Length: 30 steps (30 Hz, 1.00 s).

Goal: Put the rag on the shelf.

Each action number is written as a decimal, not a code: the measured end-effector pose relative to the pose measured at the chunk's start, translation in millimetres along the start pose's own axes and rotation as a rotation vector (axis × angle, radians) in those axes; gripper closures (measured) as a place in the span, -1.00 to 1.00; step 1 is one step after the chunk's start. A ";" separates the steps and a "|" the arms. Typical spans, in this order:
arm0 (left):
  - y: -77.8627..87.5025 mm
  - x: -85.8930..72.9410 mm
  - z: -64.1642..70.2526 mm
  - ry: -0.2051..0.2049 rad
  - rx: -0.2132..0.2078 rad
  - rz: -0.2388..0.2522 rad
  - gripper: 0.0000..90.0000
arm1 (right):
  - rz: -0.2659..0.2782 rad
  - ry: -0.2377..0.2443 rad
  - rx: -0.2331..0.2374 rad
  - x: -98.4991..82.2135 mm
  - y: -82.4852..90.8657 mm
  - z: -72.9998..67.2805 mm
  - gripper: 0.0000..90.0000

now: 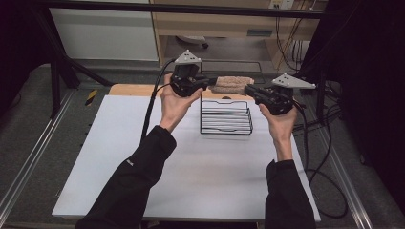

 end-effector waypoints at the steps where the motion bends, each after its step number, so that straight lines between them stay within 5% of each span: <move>1: -2.5 -1.9 0.7 -0.002 -0.003 -0.026 0.99 | -0.002 -0.001 0.001 0.1 0.3 -0.1 0.84; 5: -9.8 -9.7 1.6 -0.014 -0.001 -0.081 0.99 | -0.008 0.006 0.002 -0.2 0.7 0.2 0.82; 20: -14.8 -20.0 -0.9 -0.043 0.016 -0.115 1.00 | 0.029 -0.032 0.028 4.3 6.5 0.2 0.45; 23: -15.6 -21.7 -1.2 -0.044 0.018 -0.118 1.00 | 0.030 -0.023 0.037 6.8 6.2 -2.4 0.58; 26: -16.7 -27.2 -2.8 -0.048 0.021 -0.125 1.00 | -0.030 -0.010 0.049 4.3 3.3 -5.2 0.91; 30: -18.3 -32.5 -4.3 -0.055 0.029 -0.139 1.00 | -0.103 -0.017 0.024 -7.7 -3.4 -3.7 1.00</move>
Point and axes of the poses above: each handheld gripper's, and its own axes: y roughly backward along the jaws, x roughly out of its top, z roughly to its right, the point moved 1 cm from there along -y, roughly forward along the jaws, and after that the axes turned 14 degrees about -x, right-handed, at the moved point
